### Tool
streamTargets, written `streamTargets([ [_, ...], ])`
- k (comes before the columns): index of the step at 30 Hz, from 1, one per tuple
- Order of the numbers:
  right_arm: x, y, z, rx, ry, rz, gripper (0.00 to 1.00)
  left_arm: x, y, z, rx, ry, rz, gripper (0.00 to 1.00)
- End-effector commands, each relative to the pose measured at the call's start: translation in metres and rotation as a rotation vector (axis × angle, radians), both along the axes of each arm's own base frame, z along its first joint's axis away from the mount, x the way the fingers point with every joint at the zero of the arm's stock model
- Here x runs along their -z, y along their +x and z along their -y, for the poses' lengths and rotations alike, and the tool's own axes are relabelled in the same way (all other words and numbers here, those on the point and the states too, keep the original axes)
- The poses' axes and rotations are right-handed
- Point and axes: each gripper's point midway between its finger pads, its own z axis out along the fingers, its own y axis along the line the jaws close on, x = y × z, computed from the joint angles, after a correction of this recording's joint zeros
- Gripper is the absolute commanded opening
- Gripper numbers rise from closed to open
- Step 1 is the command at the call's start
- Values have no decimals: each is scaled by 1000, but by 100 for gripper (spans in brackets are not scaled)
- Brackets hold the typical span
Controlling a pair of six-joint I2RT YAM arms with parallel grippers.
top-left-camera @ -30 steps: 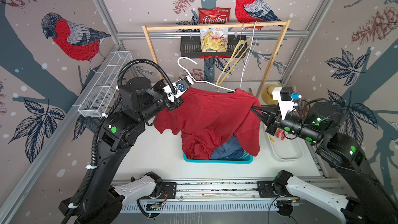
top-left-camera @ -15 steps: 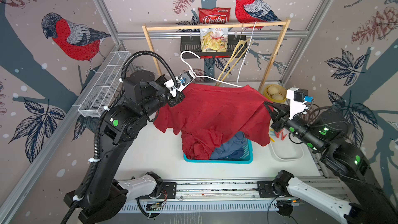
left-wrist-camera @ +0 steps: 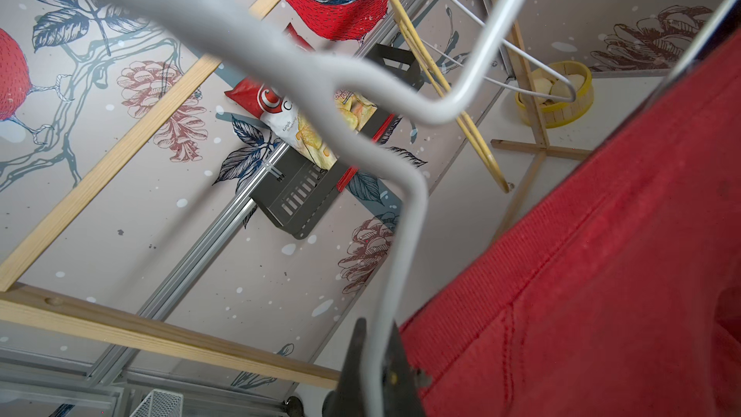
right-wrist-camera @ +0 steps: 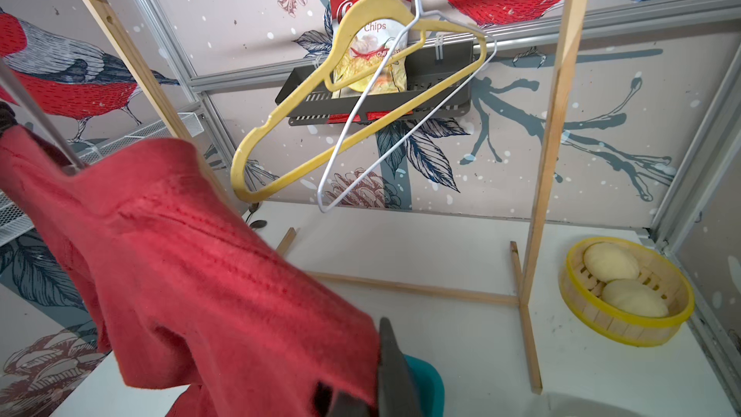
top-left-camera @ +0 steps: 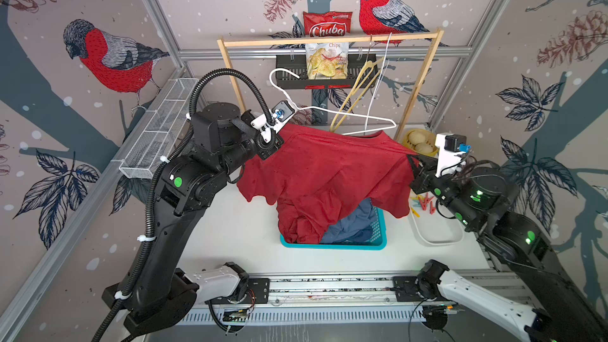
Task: Remove the clothespins securing t-shirts to the hanger
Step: Remove the T-shirt from the hanger.
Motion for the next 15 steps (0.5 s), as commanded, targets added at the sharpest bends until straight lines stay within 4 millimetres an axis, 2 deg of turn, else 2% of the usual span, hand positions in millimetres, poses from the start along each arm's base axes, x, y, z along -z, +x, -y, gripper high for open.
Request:
streamTargets([
  [1,-10,-1,-17,-77,55,27,0,-16,3,-4,-30,-38,45,0],
  [4,0,6,-25,-86,34,-1,0,-11,1,2,-14,-12,38,0],
  [9,32,17,-29,-71,5,-72,0,1,-3,21,-18,89,43,0],
  [12,52,22,-27,-60,19,-108,0,10,-2,33,-46,178,45,0],
  [15,69,27,-20,-42,65,-137,5,19,-1,46,-78,284,56,0],
])
